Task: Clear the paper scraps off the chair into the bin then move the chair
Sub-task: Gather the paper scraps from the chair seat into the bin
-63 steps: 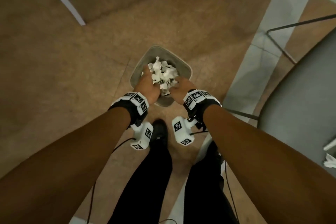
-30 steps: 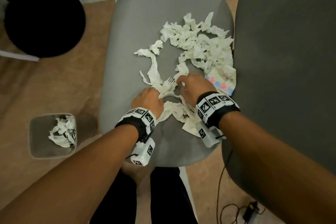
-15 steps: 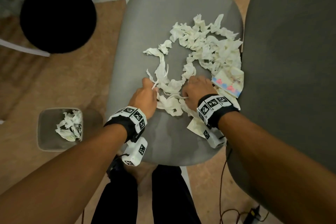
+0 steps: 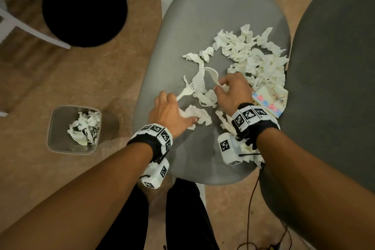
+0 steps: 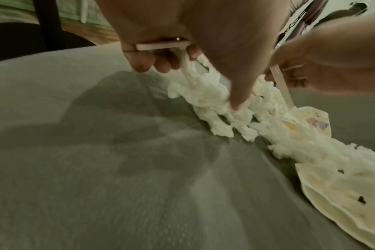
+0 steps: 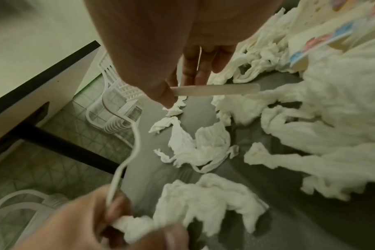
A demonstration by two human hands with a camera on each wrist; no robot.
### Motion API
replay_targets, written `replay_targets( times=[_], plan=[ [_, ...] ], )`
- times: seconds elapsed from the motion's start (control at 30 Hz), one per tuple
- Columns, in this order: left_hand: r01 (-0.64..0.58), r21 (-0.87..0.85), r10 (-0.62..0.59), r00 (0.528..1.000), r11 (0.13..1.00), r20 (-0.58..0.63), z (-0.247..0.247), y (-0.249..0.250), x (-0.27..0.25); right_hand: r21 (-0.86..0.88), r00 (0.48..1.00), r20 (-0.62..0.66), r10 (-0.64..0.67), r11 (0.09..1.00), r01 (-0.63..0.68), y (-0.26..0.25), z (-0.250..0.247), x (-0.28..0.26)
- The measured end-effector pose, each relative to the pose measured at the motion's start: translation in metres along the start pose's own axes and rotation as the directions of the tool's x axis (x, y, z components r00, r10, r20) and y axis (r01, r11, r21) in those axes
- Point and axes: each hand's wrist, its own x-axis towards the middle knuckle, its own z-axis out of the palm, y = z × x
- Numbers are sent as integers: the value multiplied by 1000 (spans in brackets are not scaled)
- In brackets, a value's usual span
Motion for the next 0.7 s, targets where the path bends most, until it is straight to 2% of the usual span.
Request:
replay_targets(
  times=[0.07,0.13,0.23,0.37,0.47,0.57,0.7],
  plan=[
    [-50,15,50,998,999,42,6,-2,-1,30,1000,2,-16,999,16,-5,-1,-3],
    [-106,-84,109,993,991,35,6,-5,-1,66,999,29,-28,997,26,-12,-3,-6],
    [-103,-191,104,995,976,-4,-1,-16,-3,180,994,109,-33,984,13,-23,9,-12],
    [18,-324,-37,998,946,-52,-22,-49,-6,199,975,208,-78,979,36,-52,38,-30],
    [106,-395,-159,982,912,-105,-39,-85,-9,192,955,268,-125,979,74,-86,66,-49],
    [181,-458,-270,953,870,-136,-44,-133,-15,223,919,362,-157,972,78,-125,102,-73],
    [333,-547,-440,895,768,-74,-34,-214,-28,234,851,479,-216,966,114,-178,159,-100]
  ],
)
